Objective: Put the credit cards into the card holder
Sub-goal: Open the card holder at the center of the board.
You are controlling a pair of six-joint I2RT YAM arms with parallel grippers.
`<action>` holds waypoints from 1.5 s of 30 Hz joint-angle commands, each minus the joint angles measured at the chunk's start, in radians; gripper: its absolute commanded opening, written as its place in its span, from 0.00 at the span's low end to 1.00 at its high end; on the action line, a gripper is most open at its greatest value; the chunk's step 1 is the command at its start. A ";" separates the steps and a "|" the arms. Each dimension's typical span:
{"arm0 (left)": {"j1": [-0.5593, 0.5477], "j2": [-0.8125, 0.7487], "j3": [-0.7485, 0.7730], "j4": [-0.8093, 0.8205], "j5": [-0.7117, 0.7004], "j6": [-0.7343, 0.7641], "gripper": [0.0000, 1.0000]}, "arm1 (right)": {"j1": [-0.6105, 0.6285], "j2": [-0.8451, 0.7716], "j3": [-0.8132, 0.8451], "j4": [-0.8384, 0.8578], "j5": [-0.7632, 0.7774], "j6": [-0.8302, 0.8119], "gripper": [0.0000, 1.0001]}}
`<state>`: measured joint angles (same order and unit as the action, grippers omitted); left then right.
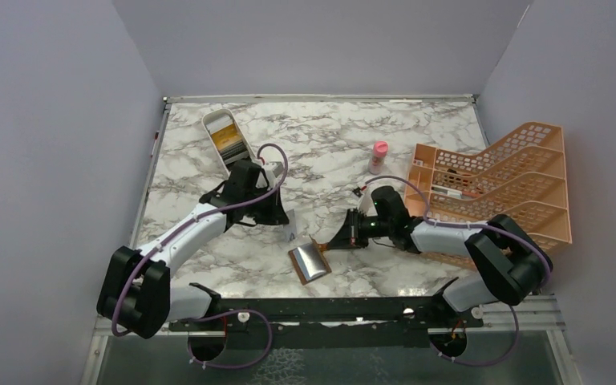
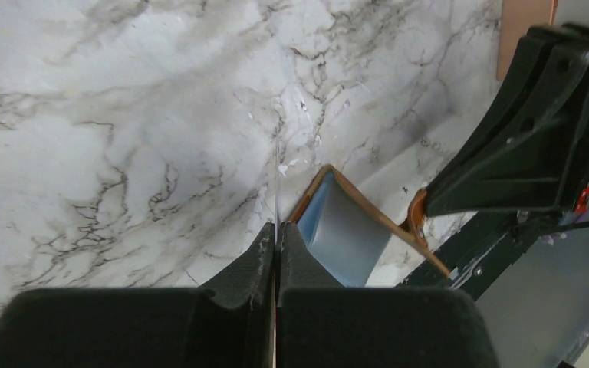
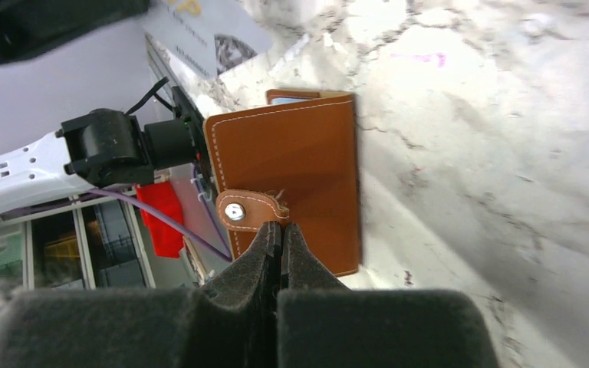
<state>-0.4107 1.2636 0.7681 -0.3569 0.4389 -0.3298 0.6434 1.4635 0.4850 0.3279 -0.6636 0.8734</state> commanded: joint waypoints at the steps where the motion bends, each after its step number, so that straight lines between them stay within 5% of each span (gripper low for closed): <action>1: -0.044 -0.021 -0.029 0.000 0.008 -0.021 0.00 | -0.064 0.005 -0.041 -0.021 0.001 -0.065 0.01; 24: -0.109 -0.107 -0.051 -0.006 -0.039 -0.087 0.00 | -0.105 -0.127 -0.056 -0.244 0.206 -0.198 0.01; 35: -0.110 -0.137 -0.178 0.116 0.023 -0.177 0.00 | -0.104 -0.168 -0.074 -0.284 0.258 -0.205 0.03; 38: -0.111 -0.138 -0.193 0.136 0.013 -0.197 0.00 | -0.104 -0.197 -0.078 -0.322 0.320 -0.219 0.08; 45: -0.111 -0.118 -0.224 0.238 0.057 -0.253 0.00 | -0.103 -0.315 0.042 -0.627 0.503 -0.261 0.41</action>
<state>-0.5175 1.1439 0.5602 -0.2169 0.4412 -0.5346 0.5419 1.2346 0.4347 -0.0818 -0.3054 0.6533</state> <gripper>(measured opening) 0.012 0.349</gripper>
